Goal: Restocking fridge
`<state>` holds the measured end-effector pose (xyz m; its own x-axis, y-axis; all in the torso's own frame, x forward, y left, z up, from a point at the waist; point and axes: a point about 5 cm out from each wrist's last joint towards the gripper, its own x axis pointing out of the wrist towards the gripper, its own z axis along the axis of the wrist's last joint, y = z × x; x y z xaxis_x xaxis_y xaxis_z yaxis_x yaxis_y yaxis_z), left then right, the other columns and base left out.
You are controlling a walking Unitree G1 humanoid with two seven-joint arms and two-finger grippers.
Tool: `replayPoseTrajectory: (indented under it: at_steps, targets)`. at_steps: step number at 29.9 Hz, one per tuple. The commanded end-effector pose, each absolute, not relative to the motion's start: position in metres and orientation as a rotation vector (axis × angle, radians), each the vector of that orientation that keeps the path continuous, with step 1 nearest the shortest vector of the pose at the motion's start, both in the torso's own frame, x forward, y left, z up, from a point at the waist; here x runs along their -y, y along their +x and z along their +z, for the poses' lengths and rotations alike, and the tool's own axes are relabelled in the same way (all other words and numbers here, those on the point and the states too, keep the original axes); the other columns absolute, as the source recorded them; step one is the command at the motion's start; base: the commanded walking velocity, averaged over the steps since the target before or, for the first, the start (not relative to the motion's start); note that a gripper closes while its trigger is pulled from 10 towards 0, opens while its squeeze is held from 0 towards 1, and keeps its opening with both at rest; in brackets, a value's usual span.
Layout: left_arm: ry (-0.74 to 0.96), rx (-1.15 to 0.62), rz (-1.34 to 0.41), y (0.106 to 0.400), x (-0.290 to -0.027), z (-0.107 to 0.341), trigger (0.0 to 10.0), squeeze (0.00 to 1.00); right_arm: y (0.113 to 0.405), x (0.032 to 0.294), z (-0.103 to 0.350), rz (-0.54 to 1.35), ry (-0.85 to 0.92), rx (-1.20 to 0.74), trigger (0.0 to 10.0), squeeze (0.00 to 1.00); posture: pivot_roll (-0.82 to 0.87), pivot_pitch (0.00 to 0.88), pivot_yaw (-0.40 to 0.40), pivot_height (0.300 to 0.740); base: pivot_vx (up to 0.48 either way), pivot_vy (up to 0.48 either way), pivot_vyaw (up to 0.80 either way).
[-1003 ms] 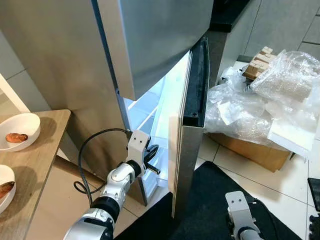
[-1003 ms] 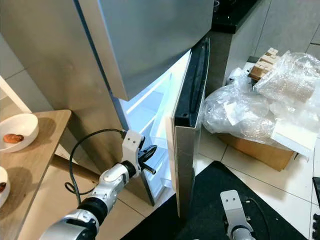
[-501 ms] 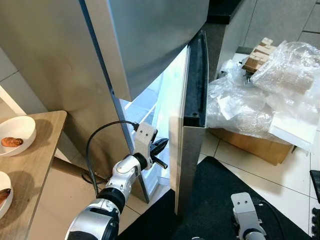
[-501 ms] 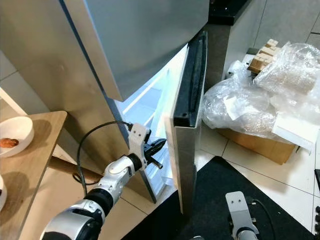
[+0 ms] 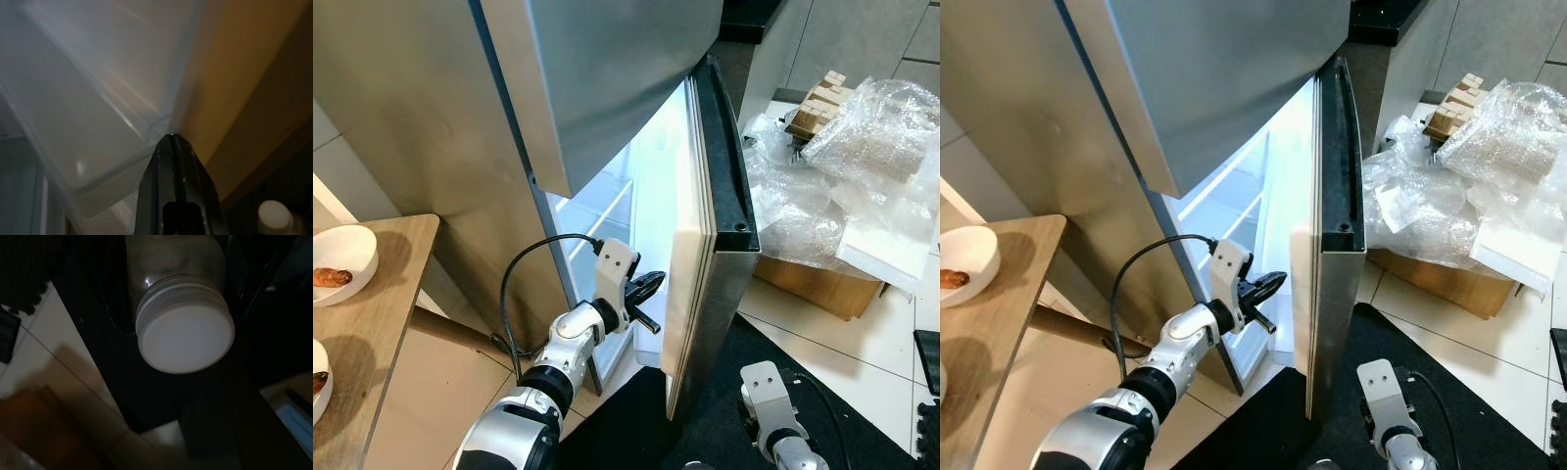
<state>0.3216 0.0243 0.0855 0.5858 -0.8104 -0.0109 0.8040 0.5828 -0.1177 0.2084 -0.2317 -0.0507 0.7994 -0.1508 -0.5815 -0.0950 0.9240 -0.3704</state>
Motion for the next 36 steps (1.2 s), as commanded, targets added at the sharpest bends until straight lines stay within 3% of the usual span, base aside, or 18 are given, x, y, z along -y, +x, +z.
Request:
replayPoseTrajectory:
  at_steps: [1,10,16,21,28,31,34,36]
  targets:
    - [-0.206,-0.034,-1.062,0.303,0.026,0.094,10.0,0.0,0.194,0.243,-0.058,-0.096,-0.395,-0.714,10.0,0.0,-0.21,0.154,0.068,0.74,0.0,0.0,0.0]
    - [-0.252,-0.019,-1.215,0.278,0.066,0.101,10.0,0.0,0.154,0.285,-0.063,-0.317,-0.366,-0.805,10.0,0.0,-0.22,0.154,0.085,0.74,0.0,0.0,0.0]
    - [-0.305,-0.016,-1.355,0.253,0.093,0.104,10.0,0.0,0.156,0.278,-0.065,-0.307,-0.359,-0.803,10.0,0.0,-0.21,0.151,0.085,0.74,0.0,0.0,0.0]
    - [-0.3,-0.017,-1.385,0.247,0.096,0.102,10.0,0.0,0.163,0.268,-0.066,-0.267,-0.361,-0.793,10.0,0.0,-0.21,0.147,0.086,0.74,0.0,0.0,0.0]
    - [-0.193,-0.053,-1.162,0.271,0.06,0.085,10.0,0.0,0.174,0.256,-0.064,-0.209,-0.369,-0.765,10.0,0.0,-0.21,0.145,0.087,0.74,0.0,0.0,0.0]
    - [-0.136,-0.105,-0.947,0.296,0.004,0.067,10.0,0.0,0.179,0.25,-0.064,-0.179,-0.373,-0.756,10.0,0.0,-0.19,0.14,0.076,0.74,0.0,0.0,0.0]
    - [-0.098,-0.123,-0.88,0.301,-0.015,0.061,10.0,0.0,0.18,0.249,-0.064,-0.172,-0.375,-0.756,10.0,0.0,-0.19,0.138,0.074,0.74,0.0,0.0,0.0]
    - [-0.009,-0.193,-0.637,0.308,-0.07,0.041,10.0,0.0,0.182,0.247,-0.064,-0.158,-0.383,-0.756,10.0,0.0,-0.19,0.133,0.069,0.74,0.0,0.0,0.0]
